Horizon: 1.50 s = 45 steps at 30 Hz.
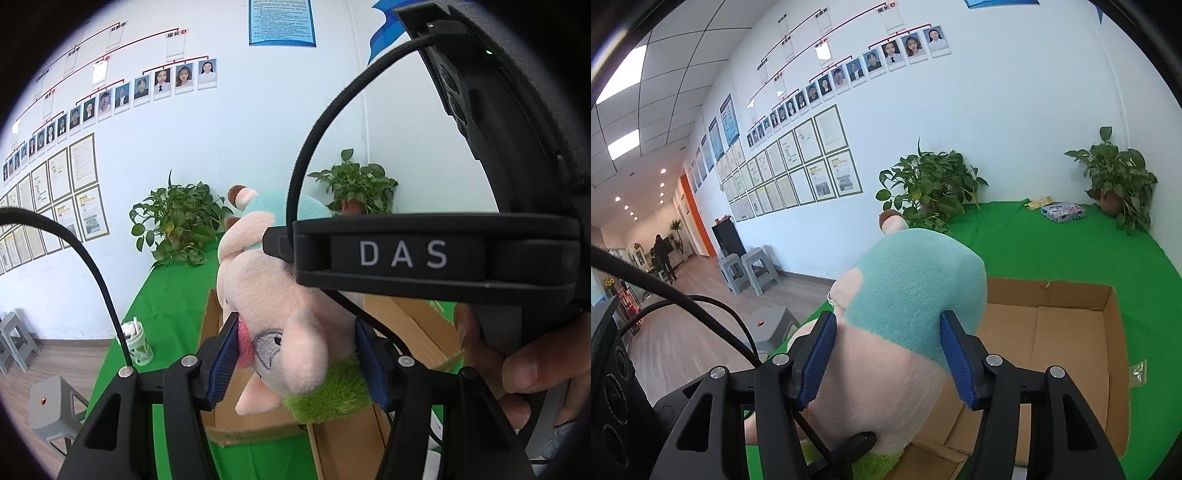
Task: Organize objects
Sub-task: 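Carry the pig plush with both grippers over the large cardboard box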
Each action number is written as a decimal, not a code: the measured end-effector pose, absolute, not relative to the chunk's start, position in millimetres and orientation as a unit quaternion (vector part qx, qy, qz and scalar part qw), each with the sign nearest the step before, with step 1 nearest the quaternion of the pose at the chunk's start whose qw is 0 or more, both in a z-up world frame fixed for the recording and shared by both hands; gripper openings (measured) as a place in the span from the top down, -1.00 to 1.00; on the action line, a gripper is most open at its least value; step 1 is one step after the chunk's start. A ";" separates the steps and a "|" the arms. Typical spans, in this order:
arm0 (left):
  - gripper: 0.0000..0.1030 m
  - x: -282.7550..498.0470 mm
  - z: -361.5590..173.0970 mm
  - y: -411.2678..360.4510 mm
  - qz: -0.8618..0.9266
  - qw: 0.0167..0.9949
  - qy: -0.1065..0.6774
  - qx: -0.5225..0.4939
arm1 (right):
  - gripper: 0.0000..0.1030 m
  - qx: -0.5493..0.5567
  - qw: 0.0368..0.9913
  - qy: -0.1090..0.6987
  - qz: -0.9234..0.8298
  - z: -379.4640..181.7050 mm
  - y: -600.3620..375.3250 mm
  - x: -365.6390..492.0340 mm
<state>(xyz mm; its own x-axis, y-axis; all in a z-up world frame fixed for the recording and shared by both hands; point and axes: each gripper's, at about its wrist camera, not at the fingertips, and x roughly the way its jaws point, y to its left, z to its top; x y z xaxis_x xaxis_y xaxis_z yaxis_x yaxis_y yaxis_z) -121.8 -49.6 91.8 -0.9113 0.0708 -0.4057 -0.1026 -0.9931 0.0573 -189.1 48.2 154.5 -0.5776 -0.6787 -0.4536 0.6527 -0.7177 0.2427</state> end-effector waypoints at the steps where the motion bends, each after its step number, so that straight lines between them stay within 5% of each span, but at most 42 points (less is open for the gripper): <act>1: -0.13 -127.3 93.6 -52.5 0.977 0.046 0.038 -0.205 | -0.07 0.264 0.374 -0.023 -0.889 158.4 43.5 -193.5; 14: -0.13 -187.6 64.3 -94.1 0.969 0.030 -0.003 -0.245 | -0.07 0.309 0.385 0.011 -0.869 155.0 -55.4 -310.2; 34: -0.13 -232.5 -42.4 -128.4 0.913 0.003 -0.035 -0.407 | -0.07 0.532 0.421 -0.007 -0.734 -70.4 -121.4 -415.9; 45: -0.19 -208.9 -63.1 -126.7 0.893 -0.022 -0.070 -0.445 | -0.07 0.563 0.437 0.060 -0.699 -100.9 -149.5 -396.3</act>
